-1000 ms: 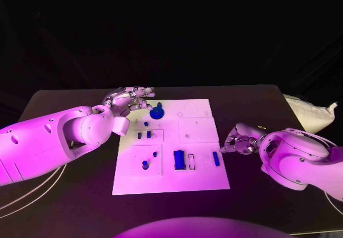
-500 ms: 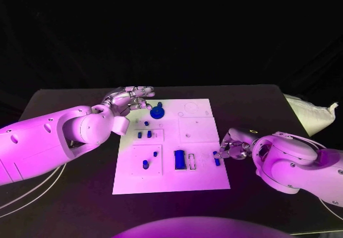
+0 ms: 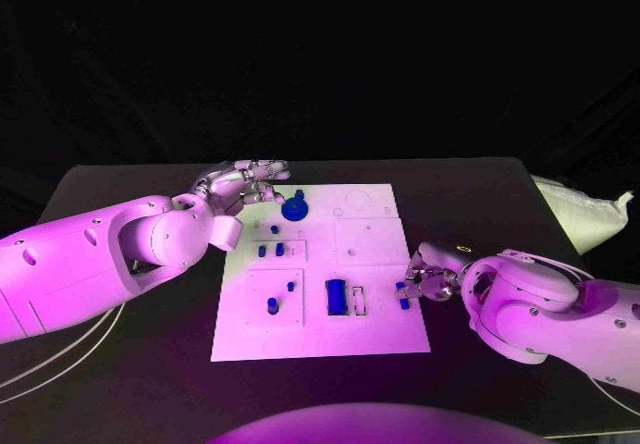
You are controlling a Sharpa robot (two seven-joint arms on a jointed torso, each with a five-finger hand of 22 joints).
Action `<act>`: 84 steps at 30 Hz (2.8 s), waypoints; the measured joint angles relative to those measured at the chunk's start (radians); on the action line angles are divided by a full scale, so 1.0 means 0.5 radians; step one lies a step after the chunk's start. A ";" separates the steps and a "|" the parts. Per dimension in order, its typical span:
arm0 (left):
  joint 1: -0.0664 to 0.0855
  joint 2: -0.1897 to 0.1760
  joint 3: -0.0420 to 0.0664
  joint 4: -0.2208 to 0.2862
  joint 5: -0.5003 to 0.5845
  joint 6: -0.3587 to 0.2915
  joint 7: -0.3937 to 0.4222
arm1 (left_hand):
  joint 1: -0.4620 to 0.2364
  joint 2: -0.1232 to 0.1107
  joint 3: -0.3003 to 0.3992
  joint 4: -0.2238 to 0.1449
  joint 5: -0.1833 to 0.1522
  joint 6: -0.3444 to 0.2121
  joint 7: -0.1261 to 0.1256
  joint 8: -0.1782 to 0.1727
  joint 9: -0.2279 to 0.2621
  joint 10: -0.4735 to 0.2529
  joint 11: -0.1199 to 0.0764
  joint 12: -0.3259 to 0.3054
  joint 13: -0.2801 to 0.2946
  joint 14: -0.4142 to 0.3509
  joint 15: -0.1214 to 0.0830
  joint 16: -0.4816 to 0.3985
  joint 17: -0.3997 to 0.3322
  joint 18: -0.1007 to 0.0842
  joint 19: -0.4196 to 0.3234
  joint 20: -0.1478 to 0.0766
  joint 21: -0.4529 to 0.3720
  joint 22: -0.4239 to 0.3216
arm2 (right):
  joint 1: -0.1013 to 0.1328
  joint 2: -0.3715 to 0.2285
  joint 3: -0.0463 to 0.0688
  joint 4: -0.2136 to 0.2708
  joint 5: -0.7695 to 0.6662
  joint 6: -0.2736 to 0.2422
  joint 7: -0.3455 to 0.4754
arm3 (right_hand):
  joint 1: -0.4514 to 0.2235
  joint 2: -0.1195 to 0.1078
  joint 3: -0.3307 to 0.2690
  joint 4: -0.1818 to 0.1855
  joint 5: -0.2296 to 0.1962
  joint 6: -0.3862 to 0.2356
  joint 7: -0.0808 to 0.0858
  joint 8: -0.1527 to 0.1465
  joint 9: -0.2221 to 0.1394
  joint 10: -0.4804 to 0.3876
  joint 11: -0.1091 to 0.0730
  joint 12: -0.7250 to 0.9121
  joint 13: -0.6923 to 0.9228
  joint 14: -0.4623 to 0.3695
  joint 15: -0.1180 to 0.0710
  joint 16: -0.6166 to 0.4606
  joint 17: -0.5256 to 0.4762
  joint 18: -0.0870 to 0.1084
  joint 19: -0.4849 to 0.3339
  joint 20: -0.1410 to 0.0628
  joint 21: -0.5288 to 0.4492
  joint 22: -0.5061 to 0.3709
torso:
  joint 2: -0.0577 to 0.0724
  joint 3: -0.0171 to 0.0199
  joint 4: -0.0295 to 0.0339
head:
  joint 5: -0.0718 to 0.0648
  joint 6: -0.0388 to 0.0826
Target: Assemble the parts on the task board
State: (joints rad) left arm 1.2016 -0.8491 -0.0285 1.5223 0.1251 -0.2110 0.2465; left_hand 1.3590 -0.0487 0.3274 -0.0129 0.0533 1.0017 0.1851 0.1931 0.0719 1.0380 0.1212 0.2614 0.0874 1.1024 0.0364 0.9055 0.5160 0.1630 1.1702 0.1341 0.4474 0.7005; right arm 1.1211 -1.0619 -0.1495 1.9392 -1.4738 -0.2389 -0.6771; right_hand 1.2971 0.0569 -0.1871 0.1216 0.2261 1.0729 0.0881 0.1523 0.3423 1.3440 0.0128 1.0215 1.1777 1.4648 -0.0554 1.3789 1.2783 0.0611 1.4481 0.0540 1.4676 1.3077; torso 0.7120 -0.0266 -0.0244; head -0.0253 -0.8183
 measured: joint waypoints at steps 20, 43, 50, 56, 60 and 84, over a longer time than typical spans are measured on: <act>0.000 -0.005 0.000 0.004 -0.017 0.016 -0.009 | 0.000 0.000 0.000 0.000 0.000 0.000 0.000 0.000 0.000 0.000 0.000 0.011 0.000 0.000 0.000 0.000 -0.002 0.000 0.000 0.000 0.000 -0.002 | -0.021 0.066 0.014 -0.006 -0.309 0.167 -0.002 | 0.081 -0.025 0.038 -0.081 -0.088 0.017 -0.002 0.000 0.002 0.002 0.003 -0.008 -0.004 0.000 0.000 0.000 0.006 0.000 0.000 0.000 0.000 0.000 | 0.000 -0.0012 0.000 | 0.023 -0.010; 0.000 -0.007 0.000 0.004 -0.046 0.019 -0.008 | 0.000 0.000 -0.006 0.006 0.000 0.000 0.000 0.007 0.000 0.000 0.000 0.011 -0.002 -0.007 0.007 0.000 -0.006 0.000 0.000 0.000 -0.007 -0.004 | -0.037 0.107 0.013 -0.006 -0.531 0.210 0.001 | 0.069 -0.112 0.834 -0.291 0.325 0.068 -0.003 -0.049 -0.010 0.000 -0.029 -0.069 -0.011 0.003 -0.026 0.008 0.030 0.000 0.015 -0.015 0.008 -0.001 | -0.003 -0.0019 0.000 | 0.035 -0.013; 0.000 -0.007 0.000 0.005 -0.047 0.019 -0.007 | 0.011 0.011 -0.012 0.001 0.000 0.000 0.000 0.007 0.000 0.000 0.000 0.011 -0.002 -0.014 -0.001 0.000 -0.008 0.000 0.000 0.000 -0.007 -0.006 | -0.050 0.098 0.002 0.010 -0.470 0.080 0.005 | -0.197 -0.201 1.109 -0.206 0.388 0.074 -0.010 -0.059 -0.009 0.035 -0.029 -0.041 0.010 0.003 -0.026 0.016 0.045 0.000 0.022 -0.022 0.009 0.001 | -0.001 -0.0008 0.000 | 0.039 -0.011; 0.000 -0.007 0.000 0.005 -0.048 0.019 -0.007 | 0.011 0.011 -0.012 0.001 0.000 0.000 0.000 0.007 0.000 -0.004 -0.004 0.011 -0.002 -0.014 -0.001 0.000 -0.008 0.000 0.000 0.000 -0.007 -0.006 | -0.056 0.089 0.007 0.051 -0.372 -0.065 0.023 | -0.276 -0.254 1.156 -0.167 0.367 0.084 -0.020 -0.059 0.018 0.043 -0.036 -0.041 0.018 0.003 -0.027 0.016 0.047 0.000 0.022 -0.022 0.009 0.001 | -0.001 -0.0008 0.000 | 0.040 -0.010; 0.000 -0.007 0.000 0.006 -0.049 0.019 -0.007 | 0.011 0.011 -0.012 0.001 0.000 0.000 0.000 0.007 0.000 -0.007 -0.007 0.011 -0.001 -0.014 0.000 0.007 -0.008 0.000 0.000 0.000 -0.007 -0.006 | -0.054 0.091 0.013 0.067 -0.296 -0.150 0.039 | -0.311 -0.273 1.168 -0.160 0.369 0.085 -0.021 -0.059 0.025 0.052 -0.027 -0.015 0.031 0.003 -0.026 0.024 0.056 0.000 0.022 -0.022 0.009 0.001 | 0.000 -0.0006 0.001 | 0.042 -0.011; 0.000 -0.005 0.000 0.011 -0.050 0.028 -0.007 | 0.010 0.011 -0.012 0.001 0.000 0.000 0.000 0.007 0.000 -0.007 -0.007 0.019 -0.003 -0.014 0.000 0.007 -0.010 0.000 0.000 0.000 -0.007 -0.006 | -0.056 0.224 0.017 0.013 0.172 -0.204 0.053 | -0.413 -0.291 1.120 -0.101 0.407 0.140 -0.047 -0.019 0.050 0.070 -0.045 -0.008 0.043 0.003 -0.026 0.023 0.059 0.000 0.029 -0.029 0.016 0.000 | -0.001 -0.0002 -0.002 | 0.053 -0.026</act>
State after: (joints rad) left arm 1.2016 -0.8517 -0.0286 1.5281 0.1000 -0.1969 0.2429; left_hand 1.3643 -0.0435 0.3214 -0.0126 0.0533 1.0017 0.1851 0.1966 0.0720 1.0344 0.1177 0.2711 0.0857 1.0955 0.0361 0.9092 0.5112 0.1630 1.1702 0.1341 0.4440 0.6977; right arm 1.0931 -0.9498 -0.1411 1.9457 -1.3875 -0.3409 -0.6504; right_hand 1.0904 -0.0887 0.3730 0.0711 0.4297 1.1430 0.0648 0.1430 0.3673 1.3791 -0.0096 1.0177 1.1994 1.4663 -0.0684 1.3907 1.3076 0.0612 1.4627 0.0394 1.4757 1.3077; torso 0.7115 -0.0267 -0.0255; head 0.0013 -0.8312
